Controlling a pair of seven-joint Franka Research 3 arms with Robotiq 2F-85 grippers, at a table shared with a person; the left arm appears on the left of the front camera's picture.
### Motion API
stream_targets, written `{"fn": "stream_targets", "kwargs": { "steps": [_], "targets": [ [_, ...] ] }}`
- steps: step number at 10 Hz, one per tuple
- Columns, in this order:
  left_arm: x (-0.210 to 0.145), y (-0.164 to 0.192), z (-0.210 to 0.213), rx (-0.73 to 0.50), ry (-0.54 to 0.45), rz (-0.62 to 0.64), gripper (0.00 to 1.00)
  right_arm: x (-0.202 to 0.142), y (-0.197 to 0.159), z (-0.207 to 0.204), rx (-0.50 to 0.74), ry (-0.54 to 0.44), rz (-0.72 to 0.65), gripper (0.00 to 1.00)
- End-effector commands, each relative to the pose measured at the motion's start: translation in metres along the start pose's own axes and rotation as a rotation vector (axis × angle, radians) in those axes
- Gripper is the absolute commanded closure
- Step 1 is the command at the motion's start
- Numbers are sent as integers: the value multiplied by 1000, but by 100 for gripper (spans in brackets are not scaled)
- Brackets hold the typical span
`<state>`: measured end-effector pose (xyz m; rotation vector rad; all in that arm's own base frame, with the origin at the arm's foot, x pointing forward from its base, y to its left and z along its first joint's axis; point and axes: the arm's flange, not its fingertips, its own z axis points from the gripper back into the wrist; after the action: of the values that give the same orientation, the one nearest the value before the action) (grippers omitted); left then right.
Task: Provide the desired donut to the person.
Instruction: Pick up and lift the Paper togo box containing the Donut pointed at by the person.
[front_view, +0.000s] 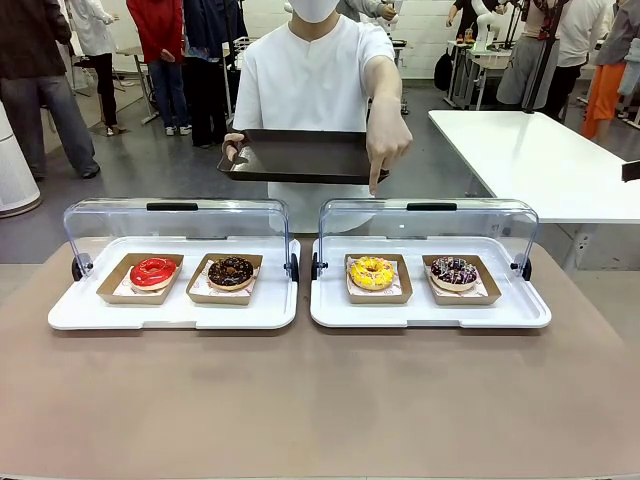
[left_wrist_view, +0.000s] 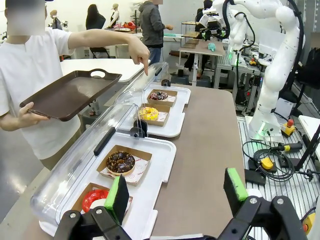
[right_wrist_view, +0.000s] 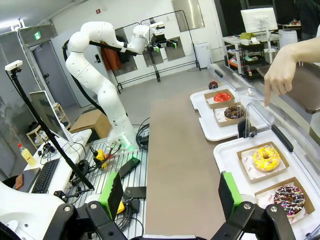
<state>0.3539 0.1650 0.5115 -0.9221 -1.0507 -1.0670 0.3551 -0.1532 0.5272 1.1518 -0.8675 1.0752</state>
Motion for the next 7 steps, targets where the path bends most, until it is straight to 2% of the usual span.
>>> {"fn": "stream_targets", "kwargs": {
  "steps": [1, 4, 7],
  "targets": [
    [0, -1, 1, -4, -6, -1, 0, 8, 3, -16, 46, 110, 11, 0],
    [0, -1, 1, -4, -6, -1, 0, 41, -3, -82, 161, 441, -100, 0],
    [0, -1, 1, -4, -6, -1, 0, 61, -10, -180, 269, 779, -113, 0]
  ]
}}
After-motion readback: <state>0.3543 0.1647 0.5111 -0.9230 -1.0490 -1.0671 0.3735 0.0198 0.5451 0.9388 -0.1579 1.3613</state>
